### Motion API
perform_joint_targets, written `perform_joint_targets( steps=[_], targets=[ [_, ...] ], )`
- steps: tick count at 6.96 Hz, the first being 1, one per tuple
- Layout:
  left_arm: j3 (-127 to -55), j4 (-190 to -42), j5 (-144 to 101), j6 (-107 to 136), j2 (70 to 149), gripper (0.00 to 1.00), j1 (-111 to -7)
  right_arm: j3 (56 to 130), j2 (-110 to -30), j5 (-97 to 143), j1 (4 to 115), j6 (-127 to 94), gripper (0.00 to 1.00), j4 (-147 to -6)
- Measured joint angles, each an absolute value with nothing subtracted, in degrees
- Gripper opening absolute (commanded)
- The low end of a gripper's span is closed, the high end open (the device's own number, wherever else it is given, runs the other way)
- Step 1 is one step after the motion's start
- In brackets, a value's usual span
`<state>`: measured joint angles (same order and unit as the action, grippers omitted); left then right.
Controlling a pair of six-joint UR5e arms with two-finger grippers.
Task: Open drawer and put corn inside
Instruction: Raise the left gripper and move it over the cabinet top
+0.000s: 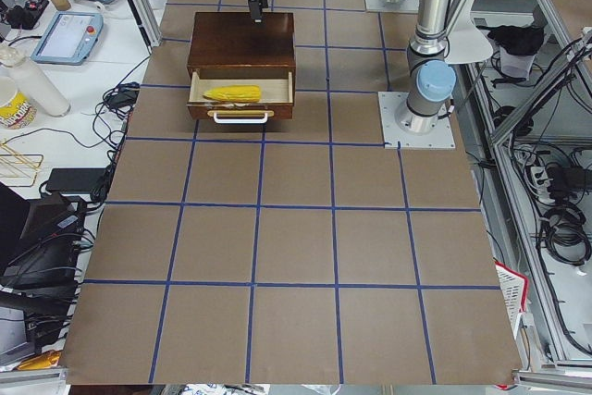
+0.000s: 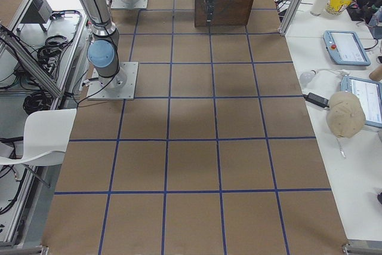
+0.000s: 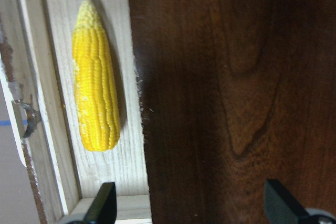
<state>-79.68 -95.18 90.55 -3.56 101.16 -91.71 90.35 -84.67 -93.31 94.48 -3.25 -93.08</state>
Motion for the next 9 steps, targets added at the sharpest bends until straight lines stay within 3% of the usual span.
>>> perform_joint_targets(
  steps=[4,9],
  targets=[
    [-85.59,-92.11,90.35,-3.29,96.49,1.00,-89.42,90.35,-84.67,-93.42,94.48,-3.25,1.00,-93.12],
    [-86.57,-91.93,90.18,-3.08,95.07,1.00,-88.95,90.35,-84.67,-93.43,94.48,-3.25,1.00,-93.12]
  ],
)
